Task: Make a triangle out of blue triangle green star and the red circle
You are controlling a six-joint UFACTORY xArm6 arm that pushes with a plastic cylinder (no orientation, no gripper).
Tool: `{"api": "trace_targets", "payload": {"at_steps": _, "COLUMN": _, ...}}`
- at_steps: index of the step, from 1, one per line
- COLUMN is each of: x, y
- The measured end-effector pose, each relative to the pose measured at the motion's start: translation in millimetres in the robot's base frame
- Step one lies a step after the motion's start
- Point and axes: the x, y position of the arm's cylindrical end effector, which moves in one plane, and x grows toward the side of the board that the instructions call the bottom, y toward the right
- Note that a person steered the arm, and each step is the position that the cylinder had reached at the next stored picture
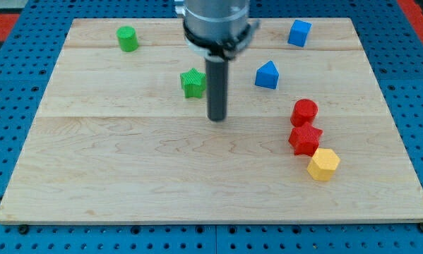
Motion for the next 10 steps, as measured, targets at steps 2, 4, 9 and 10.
{"api": "trace_targets", "payload": {"at_steps": 2, "x": 14.2, "y": 98.0}}
{"api": "trace_targets", "payload": {"at_steps": 4, "x": 0.2, "y": 117.4}}
{"api": "trace_targets", "payload": {"at_steps": 9, "x": -45.5, "y": 188.5}}
{"api": "trace_targets", "payload": {"at_steps": 10, "x": -47.5, "y": 190.5}}
